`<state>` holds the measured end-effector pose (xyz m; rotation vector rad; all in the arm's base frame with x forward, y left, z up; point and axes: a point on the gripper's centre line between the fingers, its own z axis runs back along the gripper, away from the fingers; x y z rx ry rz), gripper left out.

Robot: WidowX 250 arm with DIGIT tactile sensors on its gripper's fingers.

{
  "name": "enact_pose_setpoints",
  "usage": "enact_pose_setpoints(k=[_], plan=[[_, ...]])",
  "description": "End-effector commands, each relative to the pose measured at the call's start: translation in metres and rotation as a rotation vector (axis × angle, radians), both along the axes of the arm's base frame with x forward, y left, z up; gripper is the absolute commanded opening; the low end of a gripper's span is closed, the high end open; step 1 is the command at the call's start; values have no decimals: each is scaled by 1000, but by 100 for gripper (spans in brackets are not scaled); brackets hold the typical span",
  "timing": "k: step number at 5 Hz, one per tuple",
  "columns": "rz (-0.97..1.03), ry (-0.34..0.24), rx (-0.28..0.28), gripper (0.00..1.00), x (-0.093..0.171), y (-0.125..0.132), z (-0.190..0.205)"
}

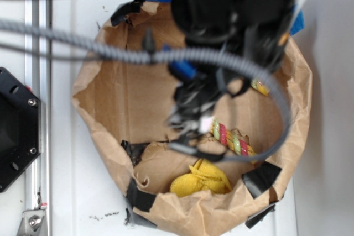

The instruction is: Grab the yellow cloth.

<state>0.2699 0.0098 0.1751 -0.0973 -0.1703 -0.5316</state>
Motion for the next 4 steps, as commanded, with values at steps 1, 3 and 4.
enact_pose_setpoints(k=[1, 3, 4], plan=[[-474, -108, -31, 100, -12, -11, -18], [-712, -140, -74, 100, 1, -12, -78], [-774, -186, -65, 100, 4, -30, -94]])
